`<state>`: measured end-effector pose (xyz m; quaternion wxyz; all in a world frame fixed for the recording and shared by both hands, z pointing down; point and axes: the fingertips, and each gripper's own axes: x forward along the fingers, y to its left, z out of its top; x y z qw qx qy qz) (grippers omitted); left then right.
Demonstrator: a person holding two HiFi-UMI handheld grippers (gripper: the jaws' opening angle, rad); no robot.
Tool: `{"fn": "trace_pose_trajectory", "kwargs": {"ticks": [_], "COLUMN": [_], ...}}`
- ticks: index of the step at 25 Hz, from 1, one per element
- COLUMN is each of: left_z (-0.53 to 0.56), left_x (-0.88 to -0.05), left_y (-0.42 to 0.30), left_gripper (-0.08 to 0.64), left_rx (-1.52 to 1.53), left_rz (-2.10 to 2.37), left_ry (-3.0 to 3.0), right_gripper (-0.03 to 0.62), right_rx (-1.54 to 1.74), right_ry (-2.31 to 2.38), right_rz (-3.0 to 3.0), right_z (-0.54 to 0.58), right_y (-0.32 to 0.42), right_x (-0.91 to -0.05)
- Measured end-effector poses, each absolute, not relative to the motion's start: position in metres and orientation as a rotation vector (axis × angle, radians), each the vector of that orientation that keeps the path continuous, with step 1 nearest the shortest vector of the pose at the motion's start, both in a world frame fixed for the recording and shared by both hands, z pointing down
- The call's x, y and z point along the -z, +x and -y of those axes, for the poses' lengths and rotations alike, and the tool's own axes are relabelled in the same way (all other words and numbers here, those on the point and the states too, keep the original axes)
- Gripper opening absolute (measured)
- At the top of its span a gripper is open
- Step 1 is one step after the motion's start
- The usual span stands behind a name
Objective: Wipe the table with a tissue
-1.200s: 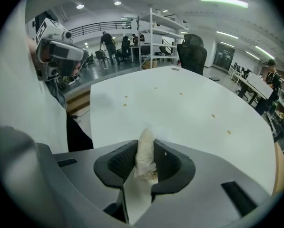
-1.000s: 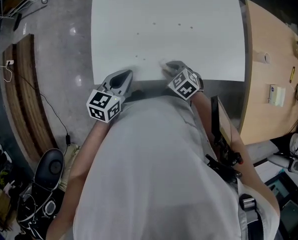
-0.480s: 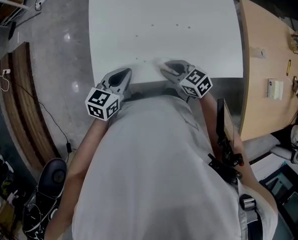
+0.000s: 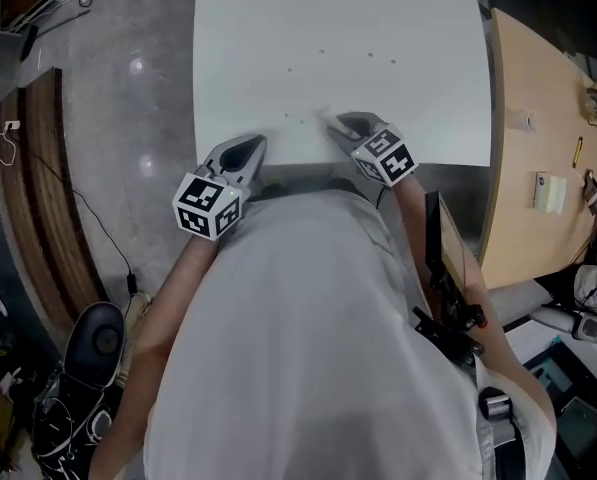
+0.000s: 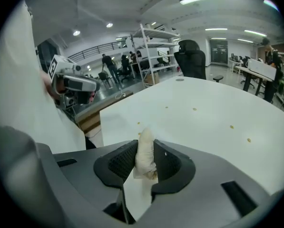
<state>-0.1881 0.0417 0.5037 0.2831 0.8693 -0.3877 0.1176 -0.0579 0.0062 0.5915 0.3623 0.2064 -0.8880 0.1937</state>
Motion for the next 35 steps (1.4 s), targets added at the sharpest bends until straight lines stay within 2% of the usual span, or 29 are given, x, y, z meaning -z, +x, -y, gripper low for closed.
{"fn": "trace_pose_trajectory", "kwargs": {"ticks": [8,15,35], "left_z": [-0.054,-0.057,-0.046], "left_x": [-0.509,-0.512,-0.511], "left_y": [-0.199,-0.222,-0.227], "left_gripper": [0.005,0.005,0.004], "left_rx": [-0.315,-0.309,-0.320], "left_rz": [1.077,1.114,1.073], "left_ry": [2.295,2.266,2.286], "right_gripper": [0.103,0.103,0.103], "right_rx": [-0.357,-0.359,-0.234], "right_ry": [0.485,0.483,0.221], "right_rz": [2.163,2.082,2.104], "right_z": [0.016,0.017,-0.046], "right_y": [-0.078,-0.090,-0.137], "right_x": [-0.613,-0.625,-0.623]}}
